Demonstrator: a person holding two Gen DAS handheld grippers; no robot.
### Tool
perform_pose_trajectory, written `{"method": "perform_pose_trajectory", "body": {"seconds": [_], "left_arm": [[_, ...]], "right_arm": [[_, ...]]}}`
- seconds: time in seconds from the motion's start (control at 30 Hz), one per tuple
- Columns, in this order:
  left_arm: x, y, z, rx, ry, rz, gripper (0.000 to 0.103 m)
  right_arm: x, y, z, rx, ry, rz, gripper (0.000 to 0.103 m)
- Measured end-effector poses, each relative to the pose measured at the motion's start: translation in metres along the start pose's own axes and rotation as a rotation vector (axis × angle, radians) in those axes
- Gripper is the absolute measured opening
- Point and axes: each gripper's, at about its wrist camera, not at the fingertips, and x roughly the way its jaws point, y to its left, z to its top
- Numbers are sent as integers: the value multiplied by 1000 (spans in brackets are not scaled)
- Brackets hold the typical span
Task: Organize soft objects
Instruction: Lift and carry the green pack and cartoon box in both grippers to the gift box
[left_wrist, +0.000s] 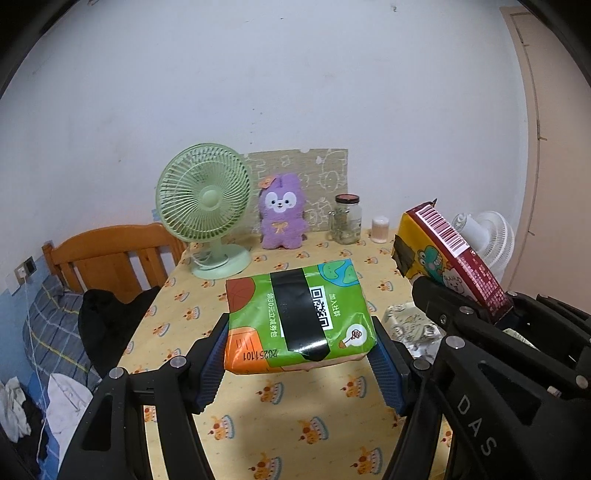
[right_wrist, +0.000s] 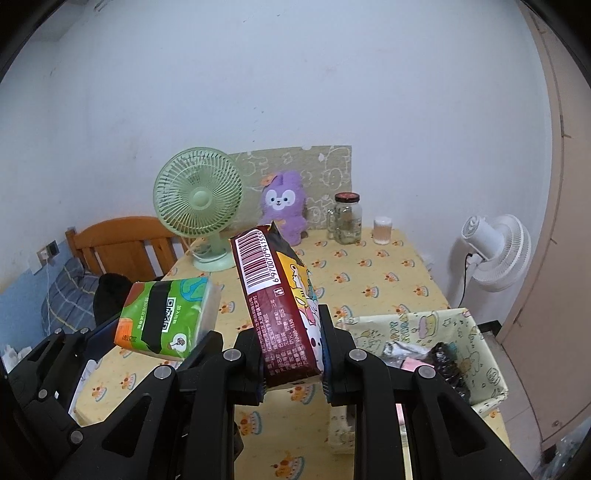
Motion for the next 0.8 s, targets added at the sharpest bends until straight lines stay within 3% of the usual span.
{"method": "perform_pose_trajectory", "body": {"seconds": [0.8], "left_arm": [[27, -63, 9, 41, -2, -79, 71]], "right_arm": [[10, -65, 4, 34, -3, -55, 25]]}}
